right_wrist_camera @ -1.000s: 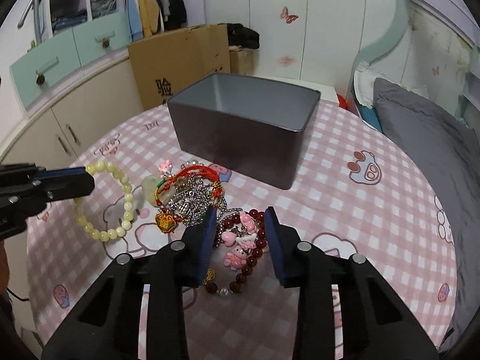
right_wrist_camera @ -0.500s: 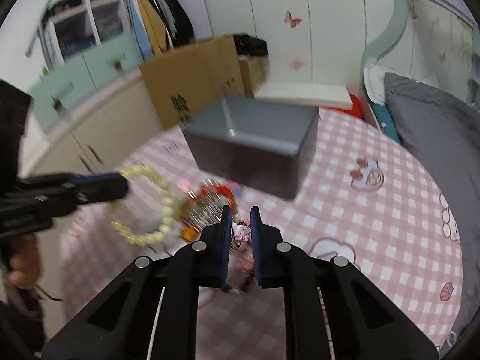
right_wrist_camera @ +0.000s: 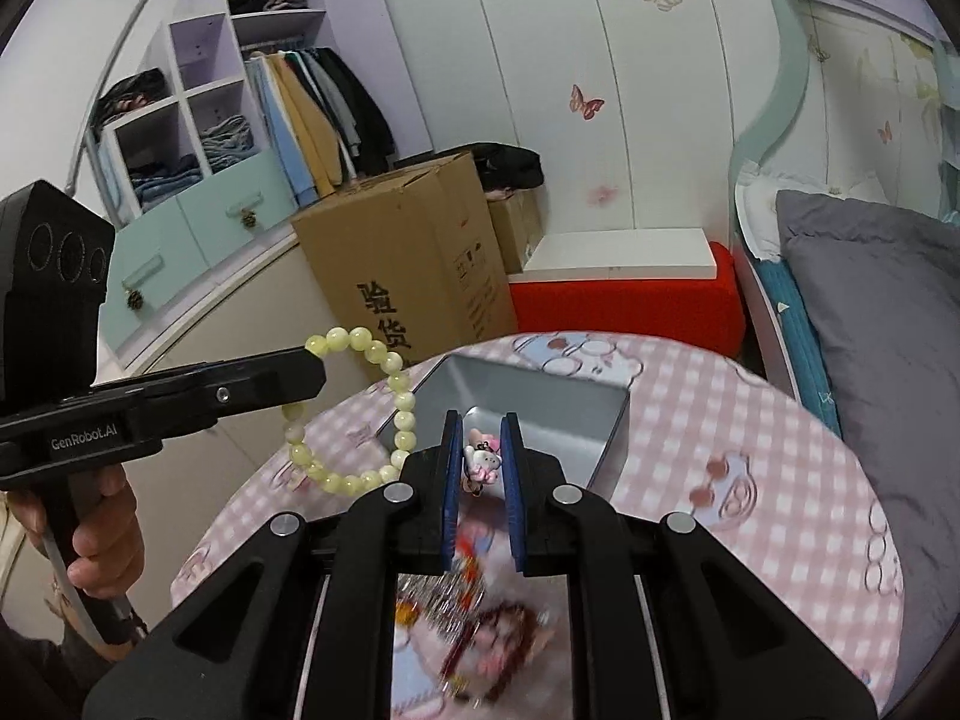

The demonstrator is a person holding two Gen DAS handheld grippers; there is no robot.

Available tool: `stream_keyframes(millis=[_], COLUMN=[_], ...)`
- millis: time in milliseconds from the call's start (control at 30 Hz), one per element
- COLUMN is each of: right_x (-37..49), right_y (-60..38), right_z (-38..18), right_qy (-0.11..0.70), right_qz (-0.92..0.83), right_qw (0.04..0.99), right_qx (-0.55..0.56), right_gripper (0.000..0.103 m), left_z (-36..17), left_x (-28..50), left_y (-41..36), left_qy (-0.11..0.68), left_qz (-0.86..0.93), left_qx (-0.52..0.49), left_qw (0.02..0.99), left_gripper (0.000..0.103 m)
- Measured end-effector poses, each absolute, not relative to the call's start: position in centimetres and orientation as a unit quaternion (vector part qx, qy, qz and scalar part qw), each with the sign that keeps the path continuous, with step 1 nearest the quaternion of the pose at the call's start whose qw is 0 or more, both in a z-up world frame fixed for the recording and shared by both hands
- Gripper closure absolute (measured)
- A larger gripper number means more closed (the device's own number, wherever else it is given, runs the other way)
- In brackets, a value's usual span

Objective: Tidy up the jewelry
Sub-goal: 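Lower the green bracelet into the grey tin and open the left tool, then grasp the red cord necklace in the pile with the left tool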

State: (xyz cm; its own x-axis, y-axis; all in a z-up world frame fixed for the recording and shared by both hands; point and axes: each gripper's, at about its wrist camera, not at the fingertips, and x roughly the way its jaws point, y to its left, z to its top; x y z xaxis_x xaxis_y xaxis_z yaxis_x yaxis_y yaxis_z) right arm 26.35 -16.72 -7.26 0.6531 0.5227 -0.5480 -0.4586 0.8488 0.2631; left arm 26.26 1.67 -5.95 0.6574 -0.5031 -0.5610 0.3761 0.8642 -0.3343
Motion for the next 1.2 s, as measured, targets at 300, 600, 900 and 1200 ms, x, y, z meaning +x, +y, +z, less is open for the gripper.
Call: stream_keyframes(millis=[300,600,900,1200], right_x=[30.4,29.9,28.2,23.7], right_y=[-15.7,-15.5,-16.4,-17.8], right_z=[-10.9,-12.6,-10.8,-7.7], right_qy=[0.367,0.383,0.362,0.32], right_qz=[0.25,0.25,0.235,0.21], right_qw=[0.895,0.888,0.9,0.923], right_qx=[0.043,0.049,0.059,0.044], right_gripper=[0.092,0.091,0.071,0.071], left_z=[-11.2,-14.1,-12.0,-8.6], left_x=[32.0,32.7,30.6,25.3], left_y=[-0.1,-0.3,1.3,2.0], left_qy=[0.412,0.458,0.417,0.357], left_qz=[-0.224,-0.205,-0.192,-0.163], left_qx=[-0.084,-0.069,-0.078,-0.047], left_qw=[0.88,0.862,0.885,0.919], left_gripper=[0.093,0.093,0.034,0.034])
